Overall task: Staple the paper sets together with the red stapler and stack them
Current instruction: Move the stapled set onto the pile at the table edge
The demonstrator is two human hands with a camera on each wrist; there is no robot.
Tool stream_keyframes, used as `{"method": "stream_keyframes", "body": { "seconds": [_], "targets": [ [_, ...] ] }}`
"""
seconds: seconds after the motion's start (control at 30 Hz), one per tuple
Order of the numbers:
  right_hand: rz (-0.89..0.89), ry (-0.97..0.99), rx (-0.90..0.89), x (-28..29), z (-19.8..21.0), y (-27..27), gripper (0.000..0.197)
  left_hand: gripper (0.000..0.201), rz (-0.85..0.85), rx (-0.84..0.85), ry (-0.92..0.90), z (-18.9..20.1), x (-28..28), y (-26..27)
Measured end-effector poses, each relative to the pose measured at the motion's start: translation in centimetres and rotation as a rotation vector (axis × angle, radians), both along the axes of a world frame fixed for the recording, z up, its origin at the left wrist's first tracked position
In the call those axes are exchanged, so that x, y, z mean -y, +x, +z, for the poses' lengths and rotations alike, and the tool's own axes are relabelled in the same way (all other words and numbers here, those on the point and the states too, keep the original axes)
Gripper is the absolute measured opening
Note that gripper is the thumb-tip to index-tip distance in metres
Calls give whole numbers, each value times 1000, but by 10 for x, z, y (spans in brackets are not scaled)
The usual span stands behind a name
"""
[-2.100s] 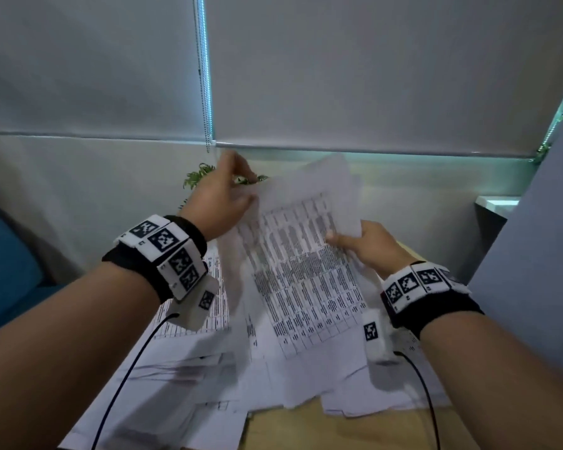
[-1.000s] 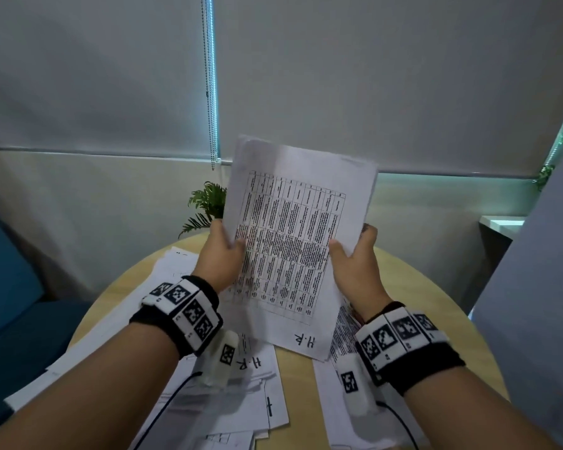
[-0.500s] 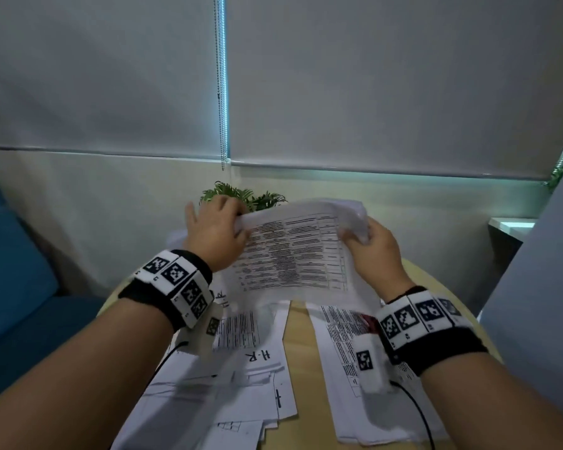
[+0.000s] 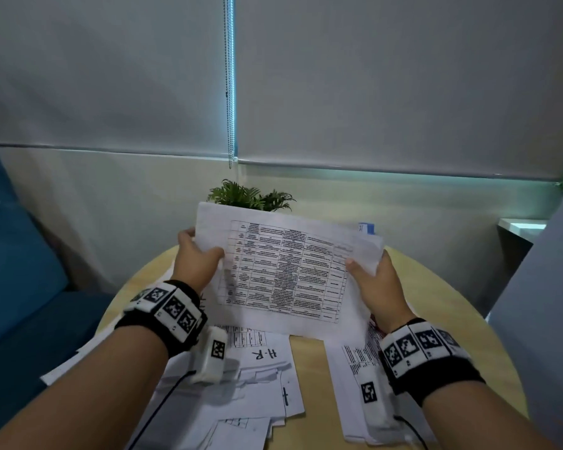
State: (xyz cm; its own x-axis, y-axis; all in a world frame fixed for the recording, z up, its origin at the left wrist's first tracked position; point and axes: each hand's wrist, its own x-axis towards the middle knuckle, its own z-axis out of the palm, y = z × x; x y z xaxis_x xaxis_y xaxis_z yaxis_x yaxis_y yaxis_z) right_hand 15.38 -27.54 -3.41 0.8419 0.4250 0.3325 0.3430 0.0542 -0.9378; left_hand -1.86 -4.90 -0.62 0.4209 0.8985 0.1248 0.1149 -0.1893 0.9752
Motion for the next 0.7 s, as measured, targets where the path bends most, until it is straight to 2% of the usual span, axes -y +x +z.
{"method": "stream_keyframes", "body": {
  "seconds": [0.1, 0.2, 0.3, 0.4, 0.47, 0.53, 0.6, 0.7],
  "targets": [
    [-86, -4, -3, -4, -4, 2, 36, 40, 25, -41, 57, -6, 5, 3],
    [-147, 53, 4, -2, 4, 3, 29, 28, 56, 35, 82, -2, -1, 2],
    [-128, 14, -33, -3, -1, 7, 23, 27, 16, 17, 92, -7, -4, -1],
    [-116, -40, -43, -4, -9, 9, 23, 31, -63, -132, 166, -22, -9, -3],
    [-141, -22, -28, -5, -7, 11, 27, 36, -65, -285, 294, -27, -15, -5],
    [-154, 4, -21, -6, -2, 13, 40, 37, -30, -370, 412, -26, -20, -6],
    [-144, 12, -11, -7, 1, 14, 53, 37, 11, -405, 446, -22, -21, -8],
    [-149, -16, 3, -5, -5, 16, 41, 41, -7, -592, 491, -23, -14, -10]
  ]
}}
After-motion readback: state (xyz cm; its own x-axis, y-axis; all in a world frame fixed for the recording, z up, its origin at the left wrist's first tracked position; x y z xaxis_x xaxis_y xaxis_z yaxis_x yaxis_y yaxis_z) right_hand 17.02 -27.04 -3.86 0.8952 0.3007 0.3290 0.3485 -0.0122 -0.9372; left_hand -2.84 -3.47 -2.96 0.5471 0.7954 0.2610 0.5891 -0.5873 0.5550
